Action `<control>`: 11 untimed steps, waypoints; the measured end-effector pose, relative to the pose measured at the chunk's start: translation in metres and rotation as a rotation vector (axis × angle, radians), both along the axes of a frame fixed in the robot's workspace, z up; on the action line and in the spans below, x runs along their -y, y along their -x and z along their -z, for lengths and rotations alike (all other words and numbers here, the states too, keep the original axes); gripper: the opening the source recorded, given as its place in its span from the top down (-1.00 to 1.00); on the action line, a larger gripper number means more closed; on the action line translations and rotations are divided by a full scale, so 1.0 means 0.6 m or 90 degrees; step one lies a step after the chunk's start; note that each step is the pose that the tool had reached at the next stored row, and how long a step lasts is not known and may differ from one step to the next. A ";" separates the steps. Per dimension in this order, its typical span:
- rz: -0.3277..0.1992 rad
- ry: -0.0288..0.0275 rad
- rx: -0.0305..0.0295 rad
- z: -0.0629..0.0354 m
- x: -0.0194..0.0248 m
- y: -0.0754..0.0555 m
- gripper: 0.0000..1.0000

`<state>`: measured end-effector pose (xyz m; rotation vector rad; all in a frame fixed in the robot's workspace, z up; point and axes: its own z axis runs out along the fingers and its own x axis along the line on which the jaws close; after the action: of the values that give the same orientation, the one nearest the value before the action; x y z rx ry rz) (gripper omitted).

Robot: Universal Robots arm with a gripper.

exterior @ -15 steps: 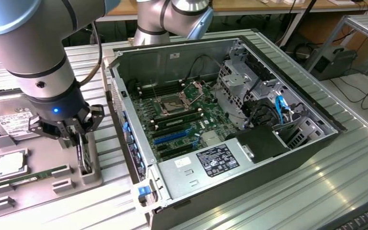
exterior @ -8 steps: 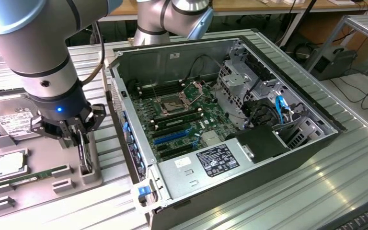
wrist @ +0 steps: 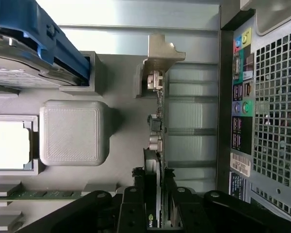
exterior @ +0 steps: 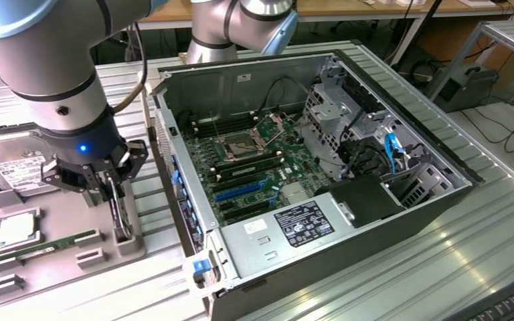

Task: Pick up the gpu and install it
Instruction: 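Pick up the gpu and move the gpu toward the slot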

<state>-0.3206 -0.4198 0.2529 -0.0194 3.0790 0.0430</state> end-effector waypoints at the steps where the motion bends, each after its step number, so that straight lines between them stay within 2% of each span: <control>1: -0.001 0.0000 0.0000 -0.004 0.0000 0.000 0.47; 4: -0.003 0.0000 0.0000 -0.023 0.0000 0.000 0.47; 7: -0.005 0.0000 -0.0004 -0.048 0.0000 0.000 0.47; 11: -0.006 0.0000 -0.0022 -0.079 0.0001 -0.002 0.47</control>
<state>-0.3194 -0.4198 0.3005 -0.0345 3.0824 0.0435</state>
